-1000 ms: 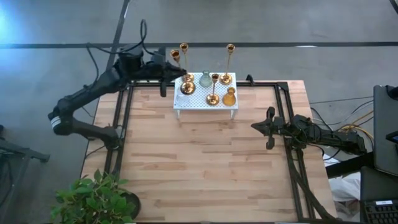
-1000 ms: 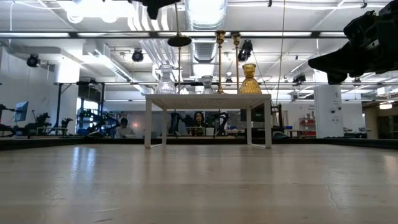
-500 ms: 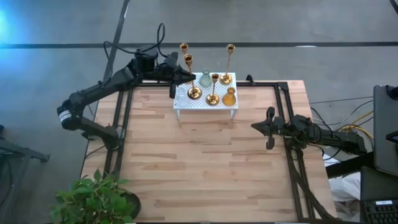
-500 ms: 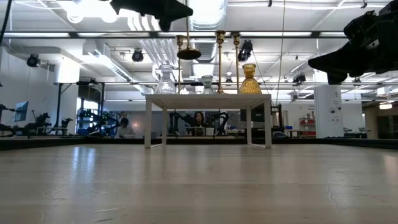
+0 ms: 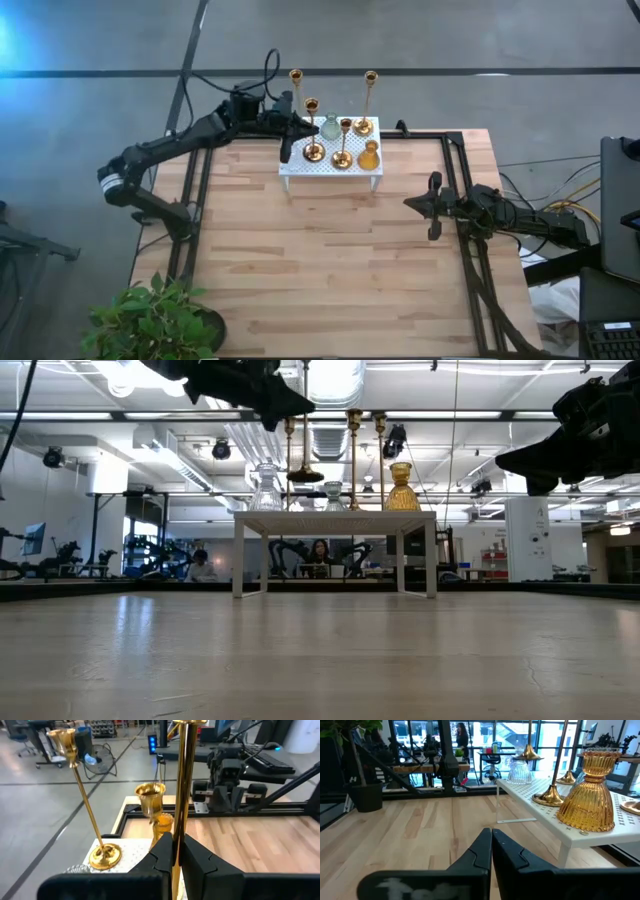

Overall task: Pick & Place candle stick holders
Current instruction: Put the gold candle holder on the shelf

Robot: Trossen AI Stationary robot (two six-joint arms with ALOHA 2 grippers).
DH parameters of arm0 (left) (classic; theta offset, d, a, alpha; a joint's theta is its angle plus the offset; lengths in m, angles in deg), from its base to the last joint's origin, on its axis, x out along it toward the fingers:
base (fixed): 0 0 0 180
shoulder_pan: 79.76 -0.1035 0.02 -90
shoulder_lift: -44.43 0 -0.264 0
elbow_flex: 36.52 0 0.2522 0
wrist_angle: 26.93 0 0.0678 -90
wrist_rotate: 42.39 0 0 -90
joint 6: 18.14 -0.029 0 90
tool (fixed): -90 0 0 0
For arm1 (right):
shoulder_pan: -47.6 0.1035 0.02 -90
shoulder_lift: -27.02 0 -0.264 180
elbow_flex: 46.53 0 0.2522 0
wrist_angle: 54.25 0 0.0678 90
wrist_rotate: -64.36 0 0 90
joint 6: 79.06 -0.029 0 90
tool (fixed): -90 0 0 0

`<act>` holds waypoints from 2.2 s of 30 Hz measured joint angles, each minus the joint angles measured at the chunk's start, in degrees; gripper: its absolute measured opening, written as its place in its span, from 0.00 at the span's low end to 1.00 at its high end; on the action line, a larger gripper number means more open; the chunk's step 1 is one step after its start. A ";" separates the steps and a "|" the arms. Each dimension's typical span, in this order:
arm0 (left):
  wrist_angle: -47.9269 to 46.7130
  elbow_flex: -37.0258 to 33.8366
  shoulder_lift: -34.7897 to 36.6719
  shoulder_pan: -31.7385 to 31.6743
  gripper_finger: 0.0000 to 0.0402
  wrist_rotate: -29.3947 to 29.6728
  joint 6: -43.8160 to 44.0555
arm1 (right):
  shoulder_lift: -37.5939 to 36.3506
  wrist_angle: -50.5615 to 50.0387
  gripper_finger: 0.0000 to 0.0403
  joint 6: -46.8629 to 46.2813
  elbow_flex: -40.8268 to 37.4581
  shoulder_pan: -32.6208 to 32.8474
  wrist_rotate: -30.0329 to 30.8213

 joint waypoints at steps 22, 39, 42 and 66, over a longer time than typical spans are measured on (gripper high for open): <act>14.42 -11.10 -0.56 -0.15 0.05 2.81 0.42 | 0.00 0.00 0.02 0.00 0.00 0.02 0.00; 14.88 -11.16 -3.00 -0.15 0.05 2.76 0.52 | 0.02 0.00 0.02 0.00 0.00 0.02 0.01; 14.87 -11.24 -3.00 -0.15 0.05 2.75 0.59 | 0.02 0.01 0.02 0.00 0.00 0.02 0.00; 21.81 -15.35 -3.00 -1.20 0.05 1.54 6.30 | 0.00 0.00 0.02 0.00 0.00 0.00 0.00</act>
